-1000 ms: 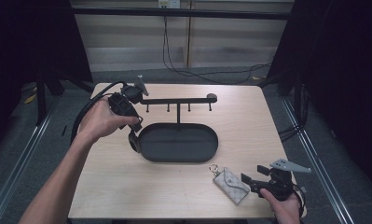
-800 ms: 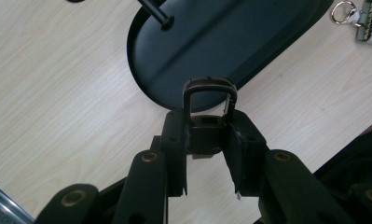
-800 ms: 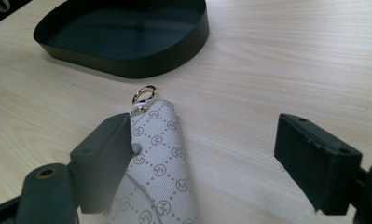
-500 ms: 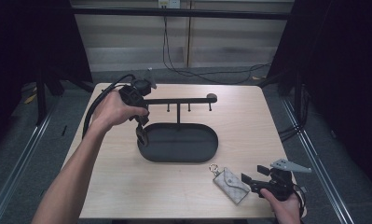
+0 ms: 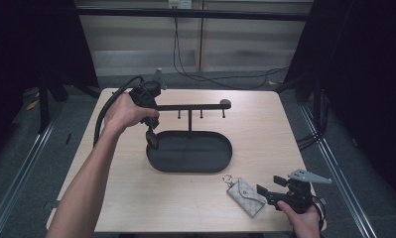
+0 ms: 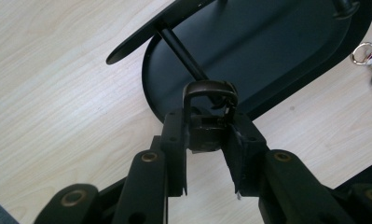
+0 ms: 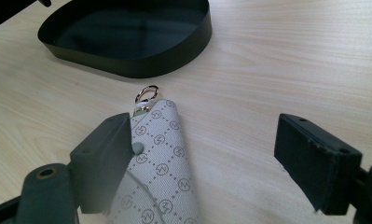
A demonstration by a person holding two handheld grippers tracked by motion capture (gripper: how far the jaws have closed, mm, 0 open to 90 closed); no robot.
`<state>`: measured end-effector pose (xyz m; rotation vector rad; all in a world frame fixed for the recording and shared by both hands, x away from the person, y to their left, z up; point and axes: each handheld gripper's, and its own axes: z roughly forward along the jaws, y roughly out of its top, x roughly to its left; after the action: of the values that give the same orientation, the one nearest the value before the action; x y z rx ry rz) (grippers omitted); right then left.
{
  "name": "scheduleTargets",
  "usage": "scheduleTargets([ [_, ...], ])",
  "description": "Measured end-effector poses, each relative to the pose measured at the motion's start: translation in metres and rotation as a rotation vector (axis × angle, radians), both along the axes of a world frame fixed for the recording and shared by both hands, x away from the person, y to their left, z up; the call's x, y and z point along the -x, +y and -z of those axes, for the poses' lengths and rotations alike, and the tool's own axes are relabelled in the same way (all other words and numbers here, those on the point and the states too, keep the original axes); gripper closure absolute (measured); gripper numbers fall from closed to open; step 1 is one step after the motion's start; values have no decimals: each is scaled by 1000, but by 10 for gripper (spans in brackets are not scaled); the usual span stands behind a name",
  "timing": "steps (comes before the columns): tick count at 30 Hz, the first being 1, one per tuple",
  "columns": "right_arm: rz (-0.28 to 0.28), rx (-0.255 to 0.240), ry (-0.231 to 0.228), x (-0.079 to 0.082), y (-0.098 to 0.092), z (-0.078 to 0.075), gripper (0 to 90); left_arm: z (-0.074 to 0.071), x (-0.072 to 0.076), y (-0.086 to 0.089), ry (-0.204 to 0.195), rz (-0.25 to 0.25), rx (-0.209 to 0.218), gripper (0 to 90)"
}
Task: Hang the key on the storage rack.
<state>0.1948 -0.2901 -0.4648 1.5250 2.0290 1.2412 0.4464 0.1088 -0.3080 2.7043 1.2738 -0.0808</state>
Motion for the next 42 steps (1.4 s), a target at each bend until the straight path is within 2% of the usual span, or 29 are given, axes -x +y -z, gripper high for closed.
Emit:
scheduleTargets([
  [2, 0, 0, 0, 0, 0, 0, 192, 2, 0, -2, 2, -5, -11, 707],
  [4, -1, 1, 0, 0, 0, 0, 192, 5, -2, -4, 13, -9, 2, 707],
  [7, 1, -4, 2, 0, 0, 0, 192, 8, -5, -5, 11, -20, -1, 706],
  [11, 0, -5, 3, 0, 0, 0, 192, 10, -6, -9, 0, -36, -21, 705],
  [12, -1, -3, 1, 0, 0, 0, 192, 11, -7, -9, 5, -53, -21, 704],
  [13, -2, -2, 1, 0, 0, 0, 192, 12, -8, -9, 11, -44, -22, 703],
  [16, -2, -2, 0, 0, 0, 0, 192, 12, -9, -12, 4, -65, -37, 700],
  [22, -5, 0, 0, 0, 0, 0, 192, 12, -11, -16, -15, -69, -46, 694],
  [24, -5, -1, -2, 0, 0, 0, 192, 11, -12, -16, -23, -88, -26, 670],
  [26, -4, -2, -1, 0, 0, 0, 192, 10, -12, -18, -34, -87, -32, 634],
  [32, -3, -7, 5, -1, 0, 0, 192, 11, -11, -19, -28, -78, -46, 500],
  [34, 0, -11, 4, -2, -1, 1, 192, 11, -10, -17, -34, -85, -35, 464],
  [38, -2, -13, 5, -2, -1, 1, 192, 12, -9, -13, -23, -95, -34, 449],
  [40, -5, -7, 6, -2, 0, 1, 192, 11, -6, -10, -15, -86, -18, 470],
  [42, -4, -7, 6, -1, 0, 0, 192, 10, -3, -7, -22, -88, -17, 454],
])
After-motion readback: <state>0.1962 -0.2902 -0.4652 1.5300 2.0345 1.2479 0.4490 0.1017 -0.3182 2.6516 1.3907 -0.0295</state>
